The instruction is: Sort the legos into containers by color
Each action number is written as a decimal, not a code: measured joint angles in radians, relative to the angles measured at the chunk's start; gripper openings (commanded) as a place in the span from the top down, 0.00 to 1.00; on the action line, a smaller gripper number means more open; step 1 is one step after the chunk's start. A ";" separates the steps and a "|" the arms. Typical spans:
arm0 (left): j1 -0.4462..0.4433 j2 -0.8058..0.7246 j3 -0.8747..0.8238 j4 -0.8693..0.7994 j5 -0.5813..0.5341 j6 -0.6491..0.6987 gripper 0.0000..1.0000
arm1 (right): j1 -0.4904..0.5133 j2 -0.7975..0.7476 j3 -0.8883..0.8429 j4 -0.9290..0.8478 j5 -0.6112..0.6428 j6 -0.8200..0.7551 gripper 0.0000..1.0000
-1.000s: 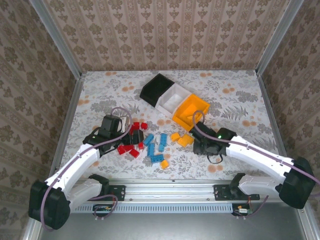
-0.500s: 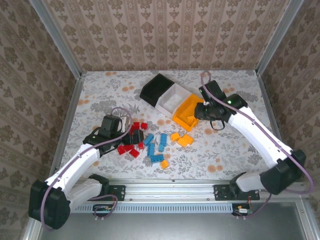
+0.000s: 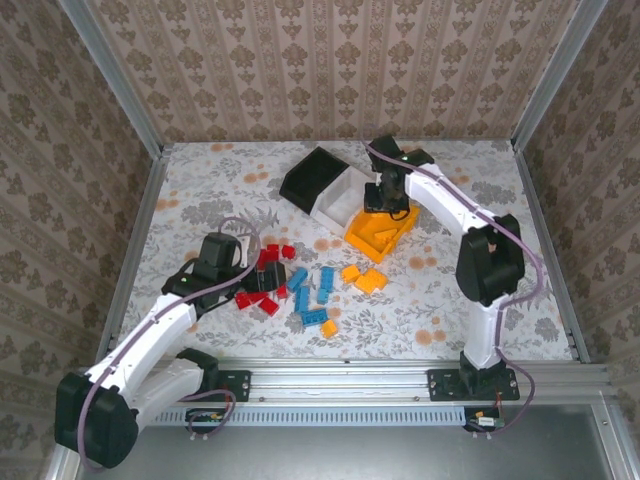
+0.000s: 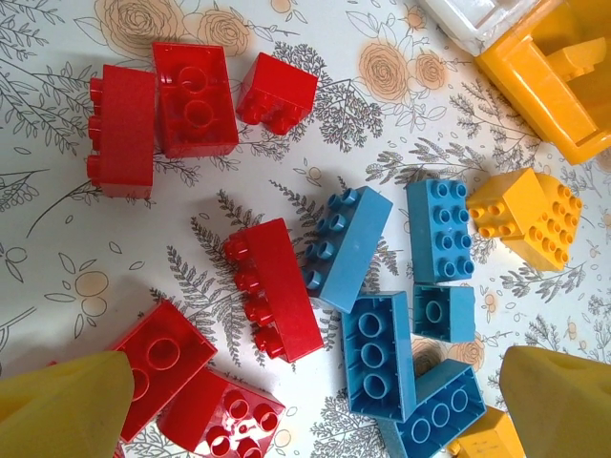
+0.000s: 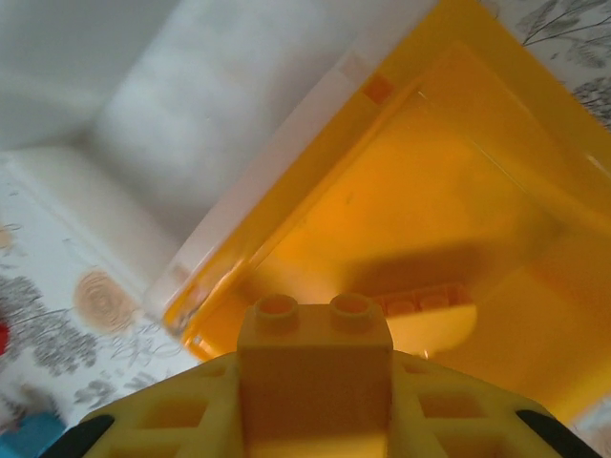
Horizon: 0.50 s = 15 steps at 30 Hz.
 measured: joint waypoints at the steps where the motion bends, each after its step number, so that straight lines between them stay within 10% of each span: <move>1: 0.000 -0.004 0.000 -0.003 0.000 -0.001 0.00 | -0.001 0.023 0.006 0.000 -0.001 -0.001 0.66; 15: -0.001 0.003 -0.014 -0.011 0.000 -0.002 0.00 | -0.002 0.075 0.015 -0.006 0.006 -0.029 0.37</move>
